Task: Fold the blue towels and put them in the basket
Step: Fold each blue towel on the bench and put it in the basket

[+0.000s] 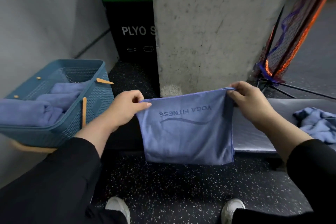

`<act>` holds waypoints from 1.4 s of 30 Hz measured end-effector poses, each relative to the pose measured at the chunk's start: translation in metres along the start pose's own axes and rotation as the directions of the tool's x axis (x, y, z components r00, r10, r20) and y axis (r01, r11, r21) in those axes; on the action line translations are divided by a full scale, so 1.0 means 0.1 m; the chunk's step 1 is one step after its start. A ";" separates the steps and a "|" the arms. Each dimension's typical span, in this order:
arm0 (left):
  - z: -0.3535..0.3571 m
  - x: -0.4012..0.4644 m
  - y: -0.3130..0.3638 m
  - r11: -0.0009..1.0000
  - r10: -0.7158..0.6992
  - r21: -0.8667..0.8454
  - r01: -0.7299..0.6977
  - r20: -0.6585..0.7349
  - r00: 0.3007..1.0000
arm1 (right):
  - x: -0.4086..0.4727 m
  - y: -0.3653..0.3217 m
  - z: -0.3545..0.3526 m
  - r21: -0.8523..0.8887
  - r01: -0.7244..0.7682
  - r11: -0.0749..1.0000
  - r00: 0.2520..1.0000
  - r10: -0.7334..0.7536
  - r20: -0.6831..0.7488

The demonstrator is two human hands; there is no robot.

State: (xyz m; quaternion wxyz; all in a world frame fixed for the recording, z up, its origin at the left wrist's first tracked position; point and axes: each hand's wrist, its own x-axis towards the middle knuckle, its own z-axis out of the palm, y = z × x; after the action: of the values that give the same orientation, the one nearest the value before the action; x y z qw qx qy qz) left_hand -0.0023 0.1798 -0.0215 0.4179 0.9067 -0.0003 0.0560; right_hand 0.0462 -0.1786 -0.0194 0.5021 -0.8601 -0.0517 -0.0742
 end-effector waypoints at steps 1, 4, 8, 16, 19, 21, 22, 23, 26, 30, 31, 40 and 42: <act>-0.06 -0.08 0.07 0.998 0.016 -0.064 -0.018 -0.029 0.999 | -0.06 -0.09 -0.04 0.017 0.040 0.999 0.997 -0.038 -0.066; -0.22 -0.26 0.35 0.964 0.053 -0.251 -0.088 -0.145 0.988 | -0.24 -0.43 -0.16 0.059 0.165 0.985 0.956 -0.145 -0.254; -0.44 -0.41 0.64 0.947 0.085 -0.280 -0.159 -0.260 0.962 | -0.42 -0.73 -0.26 0.064 0.195 0.979 0.930 -0.164 -0.330; -0.77 -0.58 0.89 0.904 0.119 -0.382 -0.191 -0.205 0.971 | -0.58 -1.10 -0.55 0.057 0.190 0.980 0.932 -0.162 -0.323; -0.76 -0.64 0.91 0.878 0.051 -0.460 -0.133 -0.186 0.981 | -0.64 -1.14 -0.58 0.115 0.159 0.981 0.944 -0.117 -0.308; -0.73 -0.64 0.86 0.854 0.000 -0.518 -0.050 -0.095 0.995 | -0.67 -1.11 -0.57 0.153 0.124 0.980 0.953 -0.075 -0.293; -0.72 -0.63 0.82 0.841 -0.016 -0.540 -0.012 -0.047 0.999 | -0.69 -1.09 -0.56 0.168 0.110 0.980 0.957 -0.059 -0.285; -0.70 -0.61 0.79 0.834 -0.028 -0.551 0.021 -0.004 1.000 | -0.69 -1.05 -0.55 0.185 0.100 0.978 0.960 -0.046 -0.277; -0.62 -0.47 0.66 0.848 -0.050 -0.525 0.076 0.063 0.997 | -0.59 -0.92 -0.46 0.210 0.062 0.976 0.965 -0.005 -0.261; -0.41 0.14 0.52 0.914 -0.081 -0.399 0.070 -0.012 0.997 | 0.03 -0.66 -0.22 0.092 0.017 0.996 0.961 0.009 -0.276; -0.36 0.37 0.45 0.923 -0.092 -0.380 0.064 -0.055 0.994 | 0.24 -0.59 -0.15 0.033 -0.007 0.999 0.967 0.015 -0.253; 0.58 0.54 -0.25 0.961 0.087 0.259 -0.096 0.048 0.995 | 0.63 0.38 0.43 -0.542 -0.124 0.831 0.935 0.281 0.216; 0.90 0.38 -0.38 0.882 0.092 0.408 -0.236 0.340 0.936 | 0.44 0.62 0.49 -0.604 -0.111 0.789 0.902 0.336 0.273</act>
State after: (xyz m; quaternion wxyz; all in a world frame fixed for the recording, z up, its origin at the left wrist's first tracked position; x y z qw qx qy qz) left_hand 0.0460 0.1386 -0.1045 0.1891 0.9717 -0.1310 -0.0533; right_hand 0.1033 -0.1655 -0.0887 0.2057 -0.9690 -0.0155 0.1363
